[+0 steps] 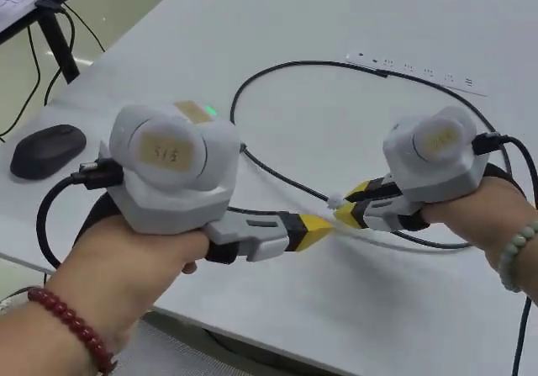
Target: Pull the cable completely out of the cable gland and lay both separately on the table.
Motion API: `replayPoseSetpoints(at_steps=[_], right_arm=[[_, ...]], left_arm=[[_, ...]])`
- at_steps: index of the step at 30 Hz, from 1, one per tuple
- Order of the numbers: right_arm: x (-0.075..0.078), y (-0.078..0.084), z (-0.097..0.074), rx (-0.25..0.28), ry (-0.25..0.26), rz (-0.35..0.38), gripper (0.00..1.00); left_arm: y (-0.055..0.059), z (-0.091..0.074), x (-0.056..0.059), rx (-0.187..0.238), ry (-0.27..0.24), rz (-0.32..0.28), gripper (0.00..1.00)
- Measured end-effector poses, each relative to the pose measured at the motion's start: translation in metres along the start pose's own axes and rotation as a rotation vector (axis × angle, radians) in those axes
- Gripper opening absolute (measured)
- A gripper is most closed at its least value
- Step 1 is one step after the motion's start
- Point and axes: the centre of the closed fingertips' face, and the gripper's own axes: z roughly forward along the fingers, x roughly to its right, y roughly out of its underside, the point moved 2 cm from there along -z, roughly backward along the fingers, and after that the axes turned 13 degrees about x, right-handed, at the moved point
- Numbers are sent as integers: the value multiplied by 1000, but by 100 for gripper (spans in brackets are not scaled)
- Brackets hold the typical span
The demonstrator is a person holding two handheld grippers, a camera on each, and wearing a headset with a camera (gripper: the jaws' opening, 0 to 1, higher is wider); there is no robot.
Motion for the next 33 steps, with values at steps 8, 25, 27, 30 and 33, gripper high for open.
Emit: replayPoseSetpoints(at_steps=[8, 25, 27, 30, 33], right_arm=[[-8, -43, -36, 82, 40, -14, 8], [-50, -92, -90, 197, -49, -46, 8], [-53, -93, -94, 199, -57, -41, 8], [-60, -96, -97, 204, -87, -34, 8], [-65, -98, -99, 213, -118, -31, 8]], left_arm=[[-27, 0, 8, 65, 116, 67, 77], [-77, 5, 37, 245, 718, 292, 46], [-76, 4, 46, 247, 784, 286, 45], [-71, 5, 53, 234, 835, 290, 41], [-69, 6, 56, 233, 862, 292, 37]])
